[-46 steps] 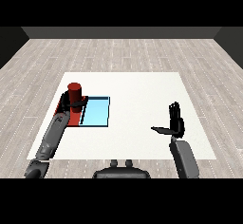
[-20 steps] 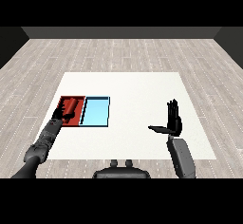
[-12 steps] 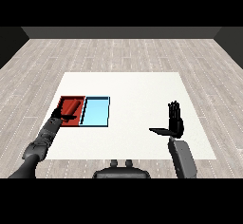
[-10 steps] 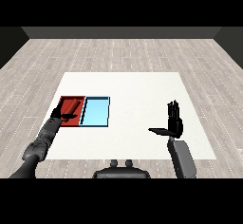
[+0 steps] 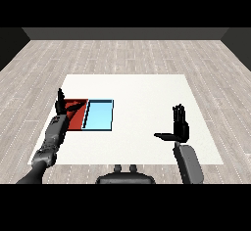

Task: Pick the red can and put it in the red box

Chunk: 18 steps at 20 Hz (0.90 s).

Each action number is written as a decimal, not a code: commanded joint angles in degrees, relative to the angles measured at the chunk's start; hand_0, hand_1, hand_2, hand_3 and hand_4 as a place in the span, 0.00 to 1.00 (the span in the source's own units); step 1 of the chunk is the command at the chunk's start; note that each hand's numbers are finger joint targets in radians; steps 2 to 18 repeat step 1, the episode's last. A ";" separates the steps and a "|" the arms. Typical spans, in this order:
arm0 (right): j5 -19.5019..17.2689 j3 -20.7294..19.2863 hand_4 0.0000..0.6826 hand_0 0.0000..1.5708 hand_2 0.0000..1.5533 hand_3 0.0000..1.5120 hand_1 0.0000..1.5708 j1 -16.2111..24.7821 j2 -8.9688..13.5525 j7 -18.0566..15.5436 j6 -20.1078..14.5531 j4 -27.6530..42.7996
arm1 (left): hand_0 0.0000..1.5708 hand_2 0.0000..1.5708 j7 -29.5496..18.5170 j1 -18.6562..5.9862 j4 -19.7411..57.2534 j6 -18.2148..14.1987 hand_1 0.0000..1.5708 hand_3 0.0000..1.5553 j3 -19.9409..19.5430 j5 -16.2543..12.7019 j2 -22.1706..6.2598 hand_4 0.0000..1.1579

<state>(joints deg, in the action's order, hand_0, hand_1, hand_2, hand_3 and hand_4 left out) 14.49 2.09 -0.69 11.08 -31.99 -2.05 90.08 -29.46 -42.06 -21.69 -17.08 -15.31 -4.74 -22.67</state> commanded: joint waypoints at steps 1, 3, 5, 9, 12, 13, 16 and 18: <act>-0.81 1.93 0.00 0.00 0.00 0.00 0.00 -0.09 -0.69 1.64 -0.28 1.87 | 0.00 0.00 -10.44 3.18 -9.69 5.99 0.00 0.00 -2.00 -4.23 3.04 0.00; -0.81 1.93 0.00 0.00 0.00 0.00 0.00 -0.09 -0.69 1.64 -0.28 1.87 | 0.00 0.00 -10.44 3.18 -9.69 5.99 0.00 0.00 -2.00 -4.23 3.04 0.00; -0.81 1.93 0.00 0.00 0.00 0.00 0.00 -0.09 -0.69 1.64 -0.28 1.87 | 0.00 0.00 -10.44 3.18 -9.69 5.99 0.00 0.00 -2.00 -4.23 3.04 0.00; -0.81 1.93 0.00 0.00 0.00 0.00 0.00 -0.09 -0.69 1.64 -0.28 1.87 | 0.00 0.00 -10.44 3.18 -9.69 5.99 0.00 0.00 -2.00 -4.23 3.04 0.00; -0.81 1.93 0.00 0.00 0.00 0.00 0.00 -0.09 -0.69 1.64 -0.28 1.87 | 0.00 0.00 -10.44 3.18 -9.69 5.99 0.00 0.00 -2.00 -4.23 3.04 0.00; -0.81 1.93 0.00 0.00 0.00 0.00 0.00 -0.09 -0.69 1.64 -0.28 1.87 | 0.00 0.00 -10.44 3.18 -9.69 5.99 0.00 0.00 -2.00 -4.23 3.04 0.00; -0.81 1.93 0.00 0.00 0.00 0.00 0.00 -0.09 -0.69 1.64 -0.28 1.87 | 0.00 0.00 -10.44 3.18 -9.69 5.99 0.00 0.00 -2.00 -4.23 3.04 0.00; -0.81 1.93 0.00 0.00 0.00 0.00 0.00 -0.09 -0.69 1.64 -0.28 1.87 | 0.00 0.00 -10.44 3.18 -9.69 5.99 0.00 0.00 -2.00 -4.23 3.04 0.00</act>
